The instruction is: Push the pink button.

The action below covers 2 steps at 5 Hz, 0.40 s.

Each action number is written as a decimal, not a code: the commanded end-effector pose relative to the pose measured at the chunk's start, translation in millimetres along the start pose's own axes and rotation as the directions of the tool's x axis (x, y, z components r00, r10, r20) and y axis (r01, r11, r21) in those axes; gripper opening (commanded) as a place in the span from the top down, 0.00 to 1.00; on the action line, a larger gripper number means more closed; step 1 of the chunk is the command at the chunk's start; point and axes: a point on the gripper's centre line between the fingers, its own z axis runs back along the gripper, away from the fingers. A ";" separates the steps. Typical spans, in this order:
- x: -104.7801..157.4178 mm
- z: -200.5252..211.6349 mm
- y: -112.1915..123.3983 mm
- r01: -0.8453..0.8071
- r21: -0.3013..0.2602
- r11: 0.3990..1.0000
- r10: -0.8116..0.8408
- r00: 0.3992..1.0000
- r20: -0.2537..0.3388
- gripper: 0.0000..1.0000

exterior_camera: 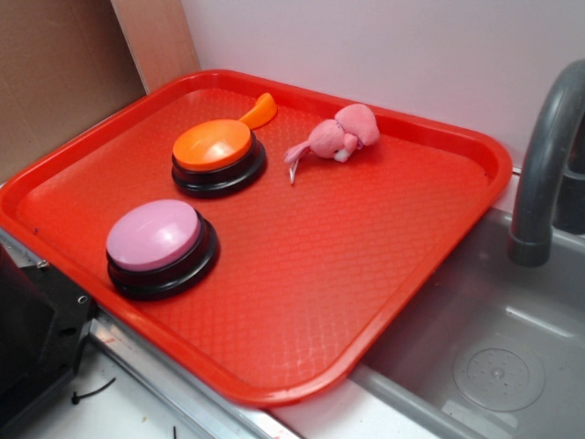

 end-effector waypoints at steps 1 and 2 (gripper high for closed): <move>0.0 0.0 0.0 0.000 0.000 1.000 0.000 1.000 0.000 0.00; 12.6 -52.3 -10.2 0.084 -0.001 0.996 -0.083 0.985 -0.152 0.00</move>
